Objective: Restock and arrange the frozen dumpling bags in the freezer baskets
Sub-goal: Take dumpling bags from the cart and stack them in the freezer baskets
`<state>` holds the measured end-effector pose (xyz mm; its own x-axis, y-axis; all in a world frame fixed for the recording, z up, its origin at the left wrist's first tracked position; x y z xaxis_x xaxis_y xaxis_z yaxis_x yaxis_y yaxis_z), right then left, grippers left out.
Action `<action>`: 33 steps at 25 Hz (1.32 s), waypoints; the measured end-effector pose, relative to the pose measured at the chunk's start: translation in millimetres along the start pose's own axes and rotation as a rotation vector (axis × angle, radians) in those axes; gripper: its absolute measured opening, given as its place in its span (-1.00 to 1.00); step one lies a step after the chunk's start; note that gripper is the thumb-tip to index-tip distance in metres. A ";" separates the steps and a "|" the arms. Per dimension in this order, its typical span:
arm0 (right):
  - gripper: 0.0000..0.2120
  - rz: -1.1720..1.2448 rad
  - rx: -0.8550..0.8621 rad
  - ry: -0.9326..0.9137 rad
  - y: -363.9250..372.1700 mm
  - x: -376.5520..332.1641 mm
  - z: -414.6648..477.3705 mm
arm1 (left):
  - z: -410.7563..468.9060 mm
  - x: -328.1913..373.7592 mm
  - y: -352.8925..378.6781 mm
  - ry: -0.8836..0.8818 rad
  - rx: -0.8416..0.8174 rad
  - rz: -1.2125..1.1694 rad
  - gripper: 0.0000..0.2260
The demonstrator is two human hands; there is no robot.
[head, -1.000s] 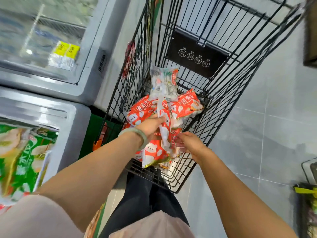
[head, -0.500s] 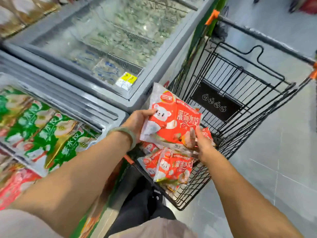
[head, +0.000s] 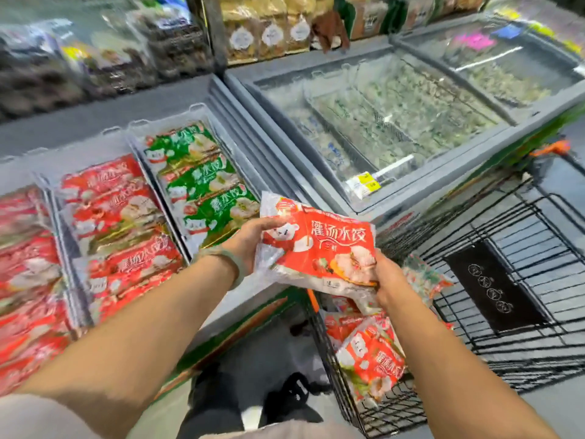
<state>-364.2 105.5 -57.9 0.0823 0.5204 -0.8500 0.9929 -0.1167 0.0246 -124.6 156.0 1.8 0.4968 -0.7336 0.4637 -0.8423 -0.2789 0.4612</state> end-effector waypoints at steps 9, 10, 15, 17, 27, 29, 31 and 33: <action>-0.80 -0.315 -0.151 -0.186 213.1 1.9 -17.7 | -64.2 20.8 -199.8 0.048 0.266 -0.046 -0.87; -0.80 -0.339 -0.177 -0.189 238.8 8.9 -21.3 | -69.2 21.1 -228.1 0.031 0.309 -0.063 -0.87; -0.77 -0.610 -0.276 -0.249 337.2 57.4 -33.7 | -74.4 0.6 -352.3 -0.093 0.600 0.101 -0.82; -0.72 -0.771 -0.291 -0.247 358.4 78.2 -33.7 | -76.4 -8.0 -381.9 -0.147 0.699 0.123 -0.85; -0.71 -1.469 -0.683 -0.248 440.4 118.8 -19.1 | -84.5 -7.4 -451.6 -0.239 0.852 0.146 -0.64; -0.68 -1.711 -0.805 -0.224 463.5 122.2 -17.2 | -82.5 -6.9 -459.8 -0.233 0.888 0.079 -0.69; -0.67 -1.772 -0.864 -0.190 485.5 122.1 -14.9 | -84.1 -4.1 -467.0 -0.242 0.961 0.138 -0.69; -0.67 -1.833 -0.907 -0.220 499.1 123.1 -16.6 | -83.8 -0.3 -472.8 -0.221 0.968 0.162 -0.68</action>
<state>142.9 125.3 -141.5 -0.7865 -0.5785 -0.2163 -0.3553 0.7102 -0.6078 291.0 340.0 -153.1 0.3941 -0.8784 0.2703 -0.7525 -0.4773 -0.4538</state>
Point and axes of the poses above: each hand's wrist, its own z-axis towards the middle knuckle, its own y-axis out of the palm, x = y × z, the point moved 3 cm from there along z, towards the middle knuckle, and after that the axes turned 12 degrees about -y, right-handed, at the moved point
